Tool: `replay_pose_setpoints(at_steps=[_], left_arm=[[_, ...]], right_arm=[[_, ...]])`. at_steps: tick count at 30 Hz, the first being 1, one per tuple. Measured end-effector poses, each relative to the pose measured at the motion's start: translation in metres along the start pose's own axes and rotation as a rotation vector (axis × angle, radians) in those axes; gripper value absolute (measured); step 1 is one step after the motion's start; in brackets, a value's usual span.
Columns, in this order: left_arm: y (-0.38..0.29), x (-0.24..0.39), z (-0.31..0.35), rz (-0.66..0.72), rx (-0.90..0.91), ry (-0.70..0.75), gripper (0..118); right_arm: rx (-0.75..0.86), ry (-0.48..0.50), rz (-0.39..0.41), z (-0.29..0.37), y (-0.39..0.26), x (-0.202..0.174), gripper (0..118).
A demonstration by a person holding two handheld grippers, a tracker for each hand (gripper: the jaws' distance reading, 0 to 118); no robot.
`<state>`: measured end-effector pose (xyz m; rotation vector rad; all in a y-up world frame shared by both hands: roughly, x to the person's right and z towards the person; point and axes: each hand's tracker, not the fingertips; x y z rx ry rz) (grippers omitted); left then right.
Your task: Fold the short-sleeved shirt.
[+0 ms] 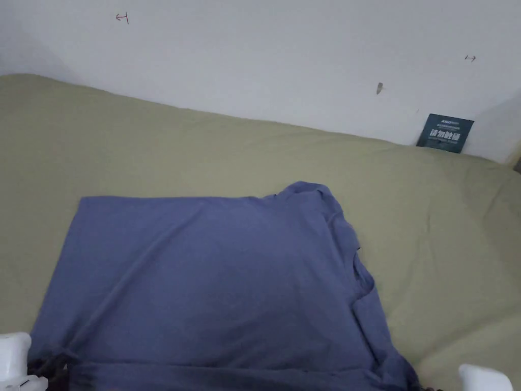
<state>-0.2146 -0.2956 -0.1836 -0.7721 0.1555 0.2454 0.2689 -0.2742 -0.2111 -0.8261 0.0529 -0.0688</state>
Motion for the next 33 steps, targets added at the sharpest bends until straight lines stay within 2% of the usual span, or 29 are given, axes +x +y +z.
replay_pose_setpoints(at_steps=[6,11,14,18,27,31,32,33], left_arm=[[0.027,0.006,0.009,-0.035,0.013,0.008,5],[0.061,0.002,-0.01,-0.062,-0.026,0.015,5],[0.081,0.002,-0.021,-0.072,-0.021,0.023,5],[0.102,0.004,-0.039,-0.106,-0.026,0.018,5],[0.124,-0.002,-0.096,-0.196,-0.156,0.081,5],[0.123,-0.003,-0.113,-0.247,-0.184,0.09,5],[0.122,-0.002,-0.114,-0.259,-0.186,0.093,8],[0.122,-0.001,-0.113,-0.259,-0.187,0.098,16]], right_arm=[[0.079,0.026,0.109,0.0,0.05,-0.01,4],[0.122,0.045,0.186,-0.034,0.105,-0.013,4],[0.13,0.053,0.259,-0.063,0.137,-0.023,4],[0.14,0.05,0.289,-0.101,0.165,-0.036,4],[0.099,-0.017,0.438,-0.17,0.189,-0.062,4],[0.099,-0.031,0.437,-0.184,0.195,-0.068,4],[0.105,-0.012,0.424,-0.185,0.197,-0.068,5],[0.104,0.024,0.403,-0.183,0.199,-0.066,11]])
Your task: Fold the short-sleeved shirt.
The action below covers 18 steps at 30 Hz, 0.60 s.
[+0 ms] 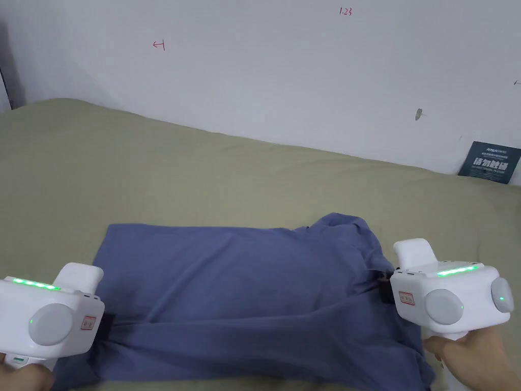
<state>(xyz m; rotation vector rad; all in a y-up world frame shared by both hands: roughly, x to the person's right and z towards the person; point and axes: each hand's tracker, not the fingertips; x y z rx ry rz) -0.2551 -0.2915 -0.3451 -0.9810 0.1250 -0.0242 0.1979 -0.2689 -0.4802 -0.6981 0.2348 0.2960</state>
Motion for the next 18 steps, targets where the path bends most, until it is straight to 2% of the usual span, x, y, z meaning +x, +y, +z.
replay_pose_setpoints(at_steps=[2,3,4,6,12,16,17,18], left_arm=[[-0.001,-0.003,0.009,0.035,0.021,0.013,72],[-0.001,-0.005,0.017,0.075,0.061,-0.001,86],[-0.001,-0.008,0.029,0.111,0.091,-0.018,88],[0.002,-0.014,0.054,0.158,0.147,-0.014,88],[-0.02,-0.007,0.139,0.186,0.341,0.008,88],[-0.067,0.018,0.17,0.193,0.435,0.003,87],[-0.08,0.024,0.177,0.192,0.45,-0.009,86],[-0.091,0.027,0.178,0.203,0.453,-0.015,81]], right_arm=[[-0.02,0.033,-0.094,0.007,0.004,0.003,83],[0.002,0.057,-0.133,0.014,0.003,0.004,101],[0.077,0.082,-0.177,0.028,0.004,0.011,94],[0.123,0.055,-0.214,0.051,0.008,0.012,93],[0.262,0.046,-0.213,0.154,-0.014,-0.017,94],[0.255,0.033,-0.25,0.2,-0.056,-0.045,93],[0.238,0.031,-0.265,0.209,-0.069,-0.052,90],[0.216,0.029,-0.287,0.215,-0.079,-0.057,83]])
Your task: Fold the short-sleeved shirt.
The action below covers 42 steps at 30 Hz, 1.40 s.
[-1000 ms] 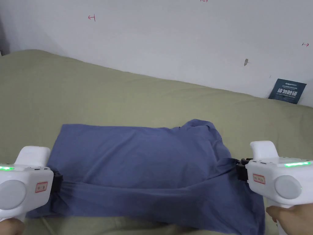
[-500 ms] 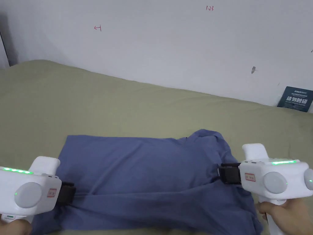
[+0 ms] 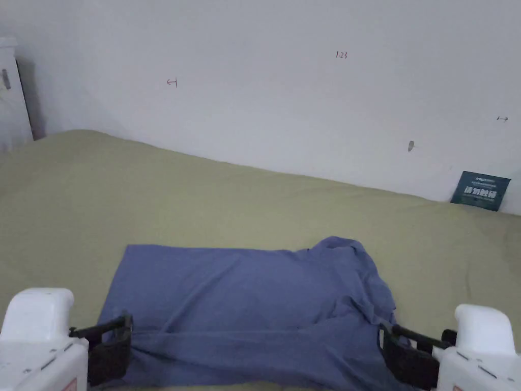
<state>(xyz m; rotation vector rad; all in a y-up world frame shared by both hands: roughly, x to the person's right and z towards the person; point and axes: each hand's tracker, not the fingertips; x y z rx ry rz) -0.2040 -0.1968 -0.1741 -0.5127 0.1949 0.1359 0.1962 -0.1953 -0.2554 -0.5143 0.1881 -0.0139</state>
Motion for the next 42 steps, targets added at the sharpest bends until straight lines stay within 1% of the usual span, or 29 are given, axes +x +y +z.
replay_pose_setpoints(at_steps=[1,3,4,5,6,8,9,13,18,19,20,21,22,23,25,27,30,31,32,33,34,35,36,37,38,40,41,42], left_arm=[[-0.009,0.003,0.009,0.009,-0.008,-0.017,60],[-0.025,0.008,0.021,0.009,-0.019,-0.025,0],[-0.033,0.008,0.021,-0.009,-0.036,-0.007,0],[-0.043,0.009,0.02,-0.039,-0.055,0.035,0],[-0.049,0.009,0.02,-0.042,-0.089,0.031,0],[-0.063,-0.001,0.013,0.017,-0.14,-0.016,0],[-0.067,-0.004,0.009,0.031,-0.159,-0.002,0],[-0.069,-0.018,-0.006,0.062,-0.186,0.065,0],[-0.055,-0.033,-0.048,0.131,-0.226,0.123,0],[-0.052,-0.035,-0.06,0.125,-0.231,0.132,10],[-0.052,-0.037,-0.071,0.126,-0.235,0.151,22],[-0.05,-0.041,-0.085,0.13,-0.242,0.168,45],[-0.048,-0.045,-0.098,0.13,-0.264,0.165,74],[-0.049,-0.048,-0.112,0.131,-0.301,0.157,81],[-0.049,-0.043,-0.125,0.101,-0.34,0.143,81],[-0.054,-0.041,-0.142,0.057,-0.376,0.177,81],[-0.06,-0.039,-0.161,0.035,-0.384,0.185,81],[-0.063,-0.039,-0.166,0.034,-0.391,0.185,81],[-0.063,-0.033,-0.161,0.032,-0.397,0.184,79],[-0.066,-0.033,-0.159,0.043,-0.4,0.18,77],[-0.067,-0.033,-0.155,0.066,-0.382,0.165,68],[-0.068,-0.034,-0.15,0.085,-0.362,0.156,53],[-0.067,-0.036,-0.148,0.1,-0.357,0.16,35],[-0.066,-0.037,-0.145,0.107,-0.353,0.174,14],[-0.067,-0.04,-0.143,0.107,-0.344,0.169,9],[-0.062,-0.044,-0.141,0.136,-0.316,0.11,9],[-0.061,-0.043,-0.14,0.129,-0.321,0.127,9],[-0.059,-0.042,-0.14,0.126,-0.323,0.128,9]], right_arm=[[-0.038,-0.003,-0.025,0.008,-0.012,-0.003,61],[-0.083,0.019,-0.032,0.019,-0.034,-0.007,5],[-0.126,0.011,-0.02,0.02,-0.046,-0.01,1],[-0.158,-0.023,0.008,0.022,-0.059,-0.013,1],[-0.154,-0.067,0.008,0.025,-0.07,-0.014,1],[-0.195,-0.021,-0.011,0.022,-0.087,-0.01,1],[-0.225,-0.003,-0.028,0.02,-0.092,-0.007,1],[-0.225,-0.026,-0.021,0.015,-0.095,-0.005,1],[-0.217,-0.03,-0.025,0.004,-0.083,0.003,1],[-0.217,-0.031,-0.024,0.001,-0.081,0.006,1],[-0.213,-0.031,-0.025,-0.002,-0.079,0.009,1],[-0.206,-0.029,-0.026,-0.004,-0.077,0.012,1],[-0.204,-0.03,-0.025,-0.007,-0.075,0.014,1],[-0.204,-0.034,-0.024,-0.01,-0.073,0.017,1],[-0.213,-0.041,-0.027,-0.019,-0.07,0.023,1],[-0.218,-0.042,-0.032,-0.025,-0.067,0.029,1],[-0.216,-0.028,-0.053,-0.037,-0.065,0.037,2],[-0.217,-0.021,-0.063,-0.043,-0.064,0.04,3],[-0.222,-0.018,-0.076,-0.049,-0.063,0.042,10],[-0.227,-0.021,-0.087,-0.057,-0.063,0.045,29],[-0.229,-0.022,-0.1,-0.064,-0.064,0.048,73],[-0.237,-0.024,-0.11,-0.071,-0.064,0.051,94],[-0.255,-0.021,-0.121,-0.081,-0.064,0.054,95],[-0.267,-0.005,-0.13,-0.091,-0.064,0.057,90],[-0.253,-0.001,-0.134,-0.099,-0.064,0.06,91],[-0.257,-0.016,-0.128,-0.116,-0.063,0.061,91],[-0.269,-0.043,-0.109,-0.123,-0.062,0.06,91],[-0.272,-0.037,-0.102,-0.13,-0.064,0.061,91]])
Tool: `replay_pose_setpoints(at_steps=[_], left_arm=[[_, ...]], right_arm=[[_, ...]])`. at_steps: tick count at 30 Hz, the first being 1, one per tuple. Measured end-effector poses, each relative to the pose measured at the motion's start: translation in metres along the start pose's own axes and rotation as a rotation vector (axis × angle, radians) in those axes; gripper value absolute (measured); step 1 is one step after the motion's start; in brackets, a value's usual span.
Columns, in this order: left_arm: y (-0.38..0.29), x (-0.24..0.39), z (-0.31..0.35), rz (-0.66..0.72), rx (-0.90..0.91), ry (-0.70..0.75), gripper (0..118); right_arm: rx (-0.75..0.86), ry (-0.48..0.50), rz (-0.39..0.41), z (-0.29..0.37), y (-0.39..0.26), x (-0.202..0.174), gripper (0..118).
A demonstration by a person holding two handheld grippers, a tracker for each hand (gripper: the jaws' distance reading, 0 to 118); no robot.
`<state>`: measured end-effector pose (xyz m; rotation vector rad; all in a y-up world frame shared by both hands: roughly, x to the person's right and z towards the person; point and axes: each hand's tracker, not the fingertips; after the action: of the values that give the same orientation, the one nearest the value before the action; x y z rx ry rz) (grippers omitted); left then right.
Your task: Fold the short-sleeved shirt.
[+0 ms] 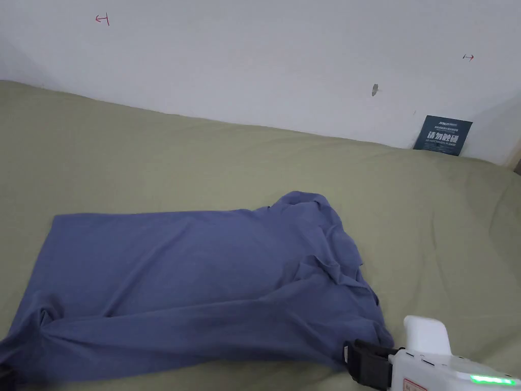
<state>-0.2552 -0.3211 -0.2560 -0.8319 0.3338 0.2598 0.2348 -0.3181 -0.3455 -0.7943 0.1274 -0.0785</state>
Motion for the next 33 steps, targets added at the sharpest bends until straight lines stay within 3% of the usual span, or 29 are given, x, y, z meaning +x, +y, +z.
replay_pose_setpoints(at_steps=[4,5,6,7,8,9,13,17,33], left_arm=[[0.006,0.001,0.001,-0.012,0.014,-0.005,9],[0.007,0.001,0.002,-0.003,0.015,-0.016,9],[0.009,-0.002,0.002,0.002,0.022,-0.022,9],[0.01,-0.003,0.004,0.016,0.029,-0.032,9],[0.011,-0.004,0.005,0.03,0.029,-0.051,9],[0.012,-0.005,0.007,0.046,0.039,-0.064,9],[0.018,-0.003,0.01,0.043,0.042,-0.096,9],[0.02,0.003,0.018,0.025,0.058,-0.104,8],[0.013,0.008,0.095,-0.167,0.079,-0.099,8]], right_arm=[[-0.075,-0.06,0.003,-0.029,0.004,0.002,90],[-0.08,-0.054,-0.003,-0.033,0.005,0.003,84],[-0.081,-0.037,-0.015,-0.033,0.006,0.006,68],[-0.068,0.005,-0.045,-0.033,0.006,0.009,35],[-0.02,0.03,-0.081,-0.031,0.007,0.014,13],[0.007,0.052,-0.103,-0.029,0.008,0.016,9],[0.002,0.098,-0.157,-0.015,0.016,0.018,7],[0.033,0.087,-0.109,0.008,0.022,0.016,7],[0.062,0.059,-0.058,0.112,0.014,0.005,7]])
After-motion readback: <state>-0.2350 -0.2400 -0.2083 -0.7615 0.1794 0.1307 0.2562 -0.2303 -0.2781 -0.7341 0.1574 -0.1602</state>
